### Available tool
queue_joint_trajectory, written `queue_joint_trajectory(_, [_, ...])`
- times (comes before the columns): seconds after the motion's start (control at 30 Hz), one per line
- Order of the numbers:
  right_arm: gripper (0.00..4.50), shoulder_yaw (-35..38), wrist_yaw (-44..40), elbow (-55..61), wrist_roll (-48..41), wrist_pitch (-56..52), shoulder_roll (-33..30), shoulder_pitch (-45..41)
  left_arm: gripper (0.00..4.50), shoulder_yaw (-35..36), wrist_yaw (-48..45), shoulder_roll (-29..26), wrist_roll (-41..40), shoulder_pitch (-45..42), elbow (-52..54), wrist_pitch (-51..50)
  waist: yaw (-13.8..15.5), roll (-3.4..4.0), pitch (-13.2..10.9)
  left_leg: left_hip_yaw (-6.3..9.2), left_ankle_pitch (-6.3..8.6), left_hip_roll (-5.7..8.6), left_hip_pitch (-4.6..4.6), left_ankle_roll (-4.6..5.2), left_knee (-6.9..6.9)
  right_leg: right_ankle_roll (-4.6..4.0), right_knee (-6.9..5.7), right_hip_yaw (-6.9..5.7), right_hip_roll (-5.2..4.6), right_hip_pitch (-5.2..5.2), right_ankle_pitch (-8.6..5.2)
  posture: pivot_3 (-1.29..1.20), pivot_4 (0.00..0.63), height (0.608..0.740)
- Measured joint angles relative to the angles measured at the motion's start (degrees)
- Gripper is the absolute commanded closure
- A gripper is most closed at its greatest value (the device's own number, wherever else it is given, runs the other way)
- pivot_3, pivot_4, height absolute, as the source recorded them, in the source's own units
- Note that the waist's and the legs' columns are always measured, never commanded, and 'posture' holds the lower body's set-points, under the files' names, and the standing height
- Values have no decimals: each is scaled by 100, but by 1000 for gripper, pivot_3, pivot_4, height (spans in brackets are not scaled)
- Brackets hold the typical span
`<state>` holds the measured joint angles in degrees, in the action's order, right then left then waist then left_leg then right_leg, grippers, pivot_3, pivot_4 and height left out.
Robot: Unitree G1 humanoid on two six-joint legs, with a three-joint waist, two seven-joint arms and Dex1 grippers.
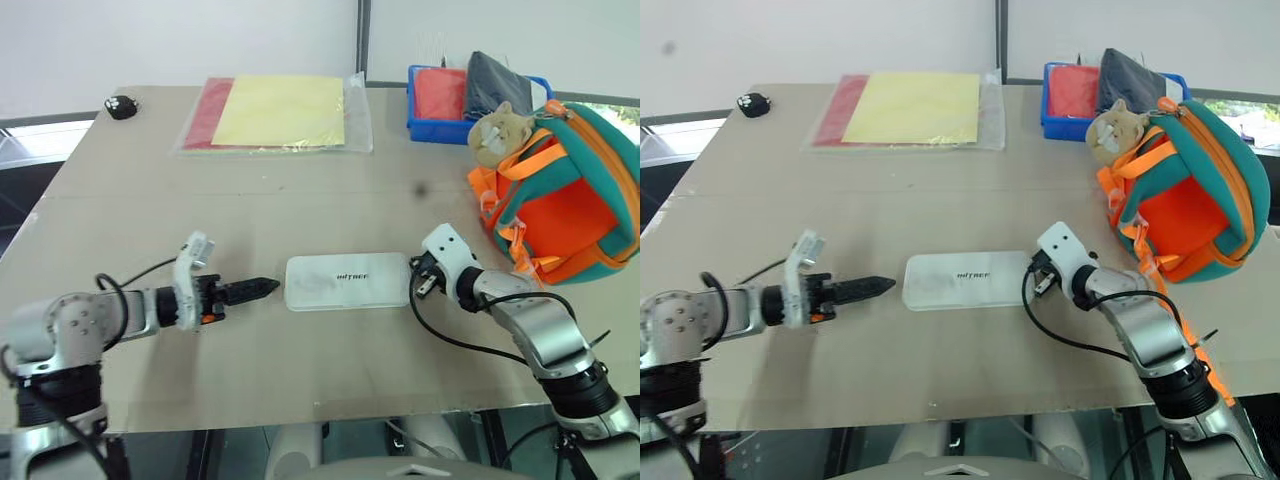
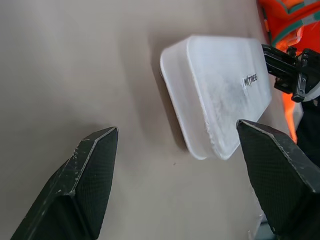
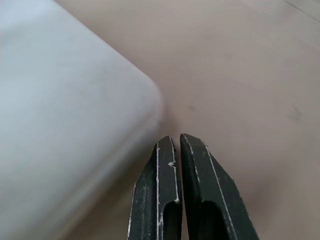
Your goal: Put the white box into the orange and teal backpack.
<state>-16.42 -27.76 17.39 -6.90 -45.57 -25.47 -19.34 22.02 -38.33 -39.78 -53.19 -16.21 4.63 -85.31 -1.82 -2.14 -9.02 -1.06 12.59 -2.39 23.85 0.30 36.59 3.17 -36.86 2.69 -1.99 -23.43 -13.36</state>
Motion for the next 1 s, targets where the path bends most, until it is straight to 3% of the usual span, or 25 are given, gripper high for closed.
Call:
queue_joint_trajectory(0.27, [4500,-299,-10,-458,205,288,505,-272,652,-17,464,1051,5,-396,-134,-172,8,-9,11,4,0,3,-5,0,12,1,-2,1,-2,12,1,0,150,740])
queue_joint_trajectory(0.37, [4500,-252,9,-467,240,320,561,-237,1474,23,622,1207,6,-419,-123,-303,12,-8,12,6,0,5,-6,0,14,1,-2,1,-3,14,2,0,150,740])
queue_joint_trajectory(0.5, [4500,248,15,-4,28,347,532,273,3145,323,590,1527,-358,-352,-62,-586,102,-10,11,15,1,5,3,-1,14,1,-1,-8,-4,13,1,0,150,740])
queue_joint_trajectory(0.53, [4245,444,22,162,-101,348,556,371,3468,395,583,1548,-491,-360,-5,-640,103,-10,11,14,1,5,2,-1,14,1,-1,-7,-4,13,1,0,150,740])
queue_joint_trajectory(0.63, [3207,1100,37,976,-419,252,452,694,3533,532,745,1590,-615,-339,106,-699,104,-8,10,17,1,4,-1,-1,13,0,-3,-7,-3,14,1,0,150,740])
queue_joint_trajectory(0.83, [174,3073,419,2822,-1412,-1090,478,1178,3534,1001,1140,1712,-832,-511,74,-707,102,-8,8,22,0,3,-2,-1,14,-1,-4,-8,1,13,1,0,150,740])
queue_joint_trajectory(1.0, [0,3947,1744,3464,-1125,-2592,969,526,3534,1071,1457,2156,-836,-1217,-135,-239,135,-9,9,19,0,9,5,0,34,-9,-3,-7,-5,16,-2,0,150,740])
